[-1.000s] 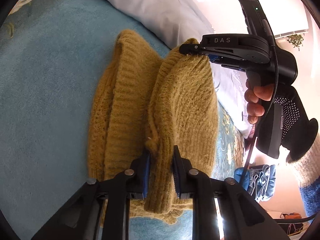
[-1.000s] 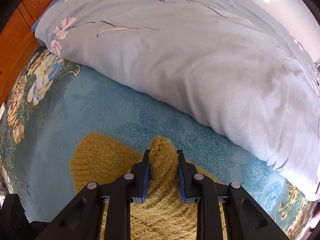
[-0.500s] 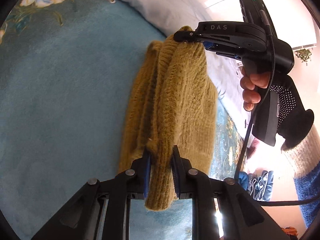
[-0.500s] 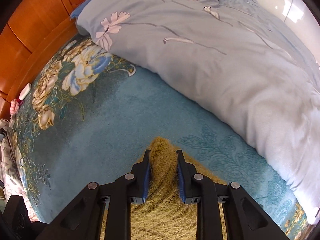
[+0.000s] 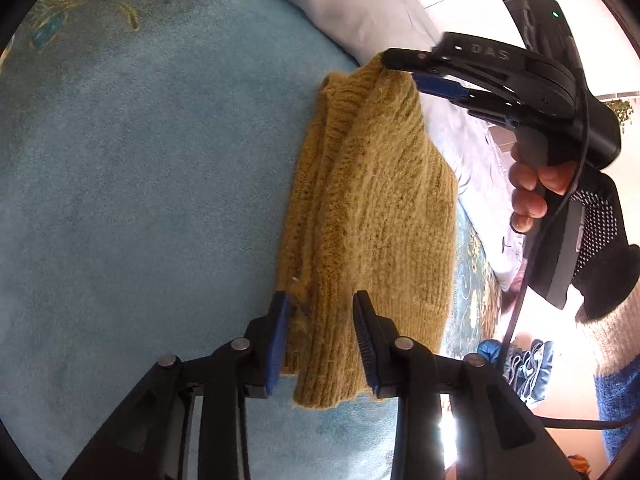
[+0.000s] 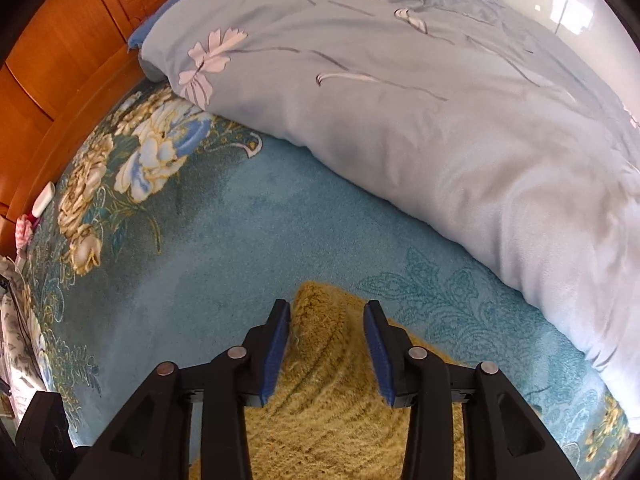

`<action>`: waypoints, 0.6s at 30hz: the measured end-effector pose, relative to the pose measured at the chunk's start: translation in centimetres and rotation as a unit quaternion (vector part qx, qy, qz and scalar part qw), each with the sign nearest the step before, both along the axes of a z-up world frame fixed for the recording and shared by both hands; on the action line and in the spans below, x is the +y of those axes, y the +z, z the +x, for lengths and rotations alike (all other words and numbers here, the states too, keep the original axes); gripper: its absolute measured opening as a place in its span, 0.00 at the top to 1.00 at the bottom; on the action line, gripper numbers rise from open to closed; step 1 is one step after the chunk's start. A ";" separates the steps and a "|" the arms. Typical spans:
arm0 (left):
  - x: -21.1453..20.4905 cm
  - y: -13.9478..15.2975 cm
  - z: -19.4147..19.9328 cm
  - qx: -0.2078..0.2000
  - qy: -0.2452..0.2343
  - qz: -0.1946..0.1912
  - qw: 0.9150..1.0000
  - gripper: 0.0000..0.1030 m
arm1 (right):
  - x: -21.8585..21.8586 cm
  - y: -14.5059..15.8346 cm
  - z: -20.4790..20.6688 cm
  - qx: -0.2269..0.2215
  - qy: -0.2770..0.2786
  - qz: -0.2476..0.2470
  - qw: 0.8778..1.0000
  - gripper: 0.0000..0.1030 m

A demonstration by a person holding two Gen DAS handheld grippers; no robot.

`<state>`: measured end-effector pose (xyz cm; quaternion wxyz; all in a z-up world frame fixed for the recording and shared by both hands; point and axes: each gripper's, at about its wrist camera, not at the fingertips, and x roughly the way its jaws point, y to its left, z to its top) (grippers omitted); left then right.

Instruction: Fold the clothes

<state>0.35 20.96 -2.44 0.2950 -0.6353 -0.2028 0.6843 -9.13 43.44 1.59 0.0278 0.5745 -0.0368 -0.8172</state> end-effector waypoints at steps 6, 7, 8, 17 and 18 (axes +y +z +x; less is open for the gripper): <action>-0.8 1.6 -2.0 0.015 0.015 -0.007 1.000 0.45 | 4.4 4.0 7.5 0.069 -0.111 -0.027 0.991 0.25; -0.4 1.7 -2.7 0.016 0.009 -0.008 1.000 0.44 | 5.1 3.9 9.4 0.070 -0.134 -0.031 0.988 0.23; -0.1 1.7 -3.5 0.021 0.000 -0.008 1.000 0.43 | 5.4 3.2 11.5 0.061 -0.156 -0.039 0.985 0.21; 9.6 0.6 -9.8 0.072 -0.122 -0.012 0.990 0.30 | 6.3 -4.6 25.7 0.001 -0.335 -0.149 0.931 0.19; 10.5 0.2 -10.3 0.075 -0.136 -0.021 0.988 0.30 | 6.0 -5.1 26.1 0.002 -0.340 -0.156 0.927 0.19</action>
